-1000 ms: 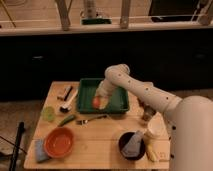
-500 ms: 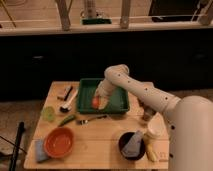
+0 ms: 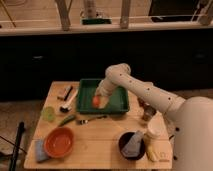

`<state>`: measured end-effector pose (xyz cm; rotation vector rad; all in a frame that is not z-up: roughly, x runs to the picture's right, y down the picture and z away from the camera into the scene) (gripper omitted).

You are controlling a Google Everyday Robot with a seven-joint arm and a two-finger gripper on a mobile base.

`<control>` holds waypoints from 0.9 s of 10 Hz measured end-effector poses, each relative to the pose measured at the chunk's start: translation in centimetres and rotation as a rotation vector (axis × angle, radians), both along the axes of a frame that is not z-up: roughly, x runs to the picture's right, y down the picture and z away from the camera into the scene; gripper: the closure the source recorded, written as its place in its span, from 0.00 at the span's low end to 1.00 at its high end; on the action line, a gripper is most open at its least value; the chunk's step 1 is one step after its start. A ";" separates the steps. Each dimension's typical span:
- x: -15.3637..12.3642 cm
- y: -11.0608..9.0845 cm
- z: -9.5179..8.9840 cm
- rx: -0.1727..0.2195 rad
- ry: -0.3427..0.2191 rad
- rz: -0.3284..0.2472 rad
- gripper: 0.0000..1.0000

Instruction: Place apple in tray

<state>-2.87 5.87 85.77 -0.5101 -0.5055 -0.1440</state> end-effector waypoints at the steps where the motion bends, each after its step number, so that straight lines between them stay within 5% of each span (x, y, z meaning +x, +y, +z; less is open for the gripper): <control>1: 0.1 -0.3 -0.2 0.007 0.003 0.006 1.00; 9: 3.3 -2.3 0.4 0.044 0.069 0.080 1.00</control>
